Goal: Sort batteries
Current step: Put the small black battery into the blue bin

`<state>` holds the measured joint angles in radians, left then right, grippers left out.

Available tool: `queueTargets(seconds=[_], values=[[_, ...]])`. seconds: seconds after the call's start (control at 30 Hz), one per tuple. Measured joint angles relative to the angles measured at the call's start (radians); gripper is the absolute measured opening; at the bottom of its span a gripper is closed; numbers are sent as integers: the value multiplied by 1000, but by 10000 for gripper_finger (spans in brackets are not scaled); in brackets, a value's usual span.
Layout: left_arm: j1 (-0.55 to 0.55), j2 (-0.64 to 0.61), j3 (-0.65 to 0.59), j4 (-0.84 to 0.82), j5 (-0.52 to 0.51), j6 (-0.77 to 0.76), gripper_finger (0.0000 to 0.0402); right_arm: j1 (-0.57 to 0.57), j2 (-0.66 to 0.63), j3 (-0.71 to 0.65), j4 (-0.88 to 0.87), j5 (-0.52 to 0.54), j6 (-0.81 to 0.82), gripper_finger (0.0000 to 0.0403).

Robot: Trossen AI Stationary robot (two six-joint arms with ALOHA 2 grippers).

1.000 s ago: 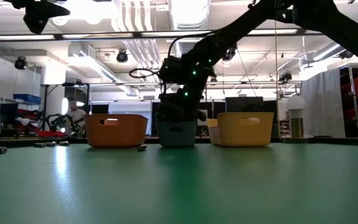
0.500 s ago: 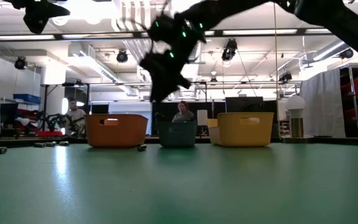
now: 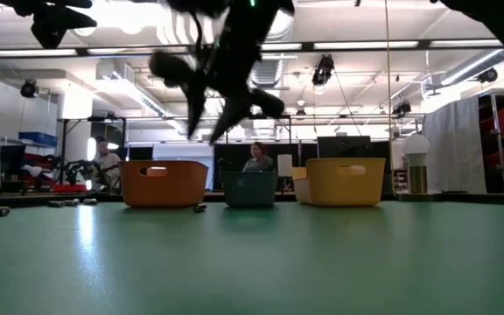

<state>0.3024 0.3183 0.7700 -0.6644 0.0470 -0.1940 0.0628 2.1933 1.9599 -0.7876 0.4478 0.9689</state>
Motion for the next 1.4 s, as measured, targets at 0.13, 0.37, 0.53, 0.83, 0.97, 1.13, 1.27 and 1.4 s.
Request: queueTargets(seconds=[0.13,0.37,0.53,0.83,0.97,1.13,1.27,1.4], values=[[0,-1,12,27,85,4,155,31,2,-115,82,126,1,161],[0,-21,21,18,97,40,155,46,2,-306,405,125,-42,153],[0,-38,20,-19,96,55,155,51,2,-385,541,185,-89,152],[0,-51,-3,-25,95,60,155,48,2,-433,598,184,-124,164],[0,-51,-18,-25,95,59,155,47,12,-443,620,183,-144,157],[0,-52,-25,-25,95,54,155,48,49,-435,729,181,-203,149],[0,-52,-25,-25,95,43,155,48,70,-427,722,187,-205,148],[0,-53,-25,-25,101,34,155,42,69,-427,715,183,-208,141]])
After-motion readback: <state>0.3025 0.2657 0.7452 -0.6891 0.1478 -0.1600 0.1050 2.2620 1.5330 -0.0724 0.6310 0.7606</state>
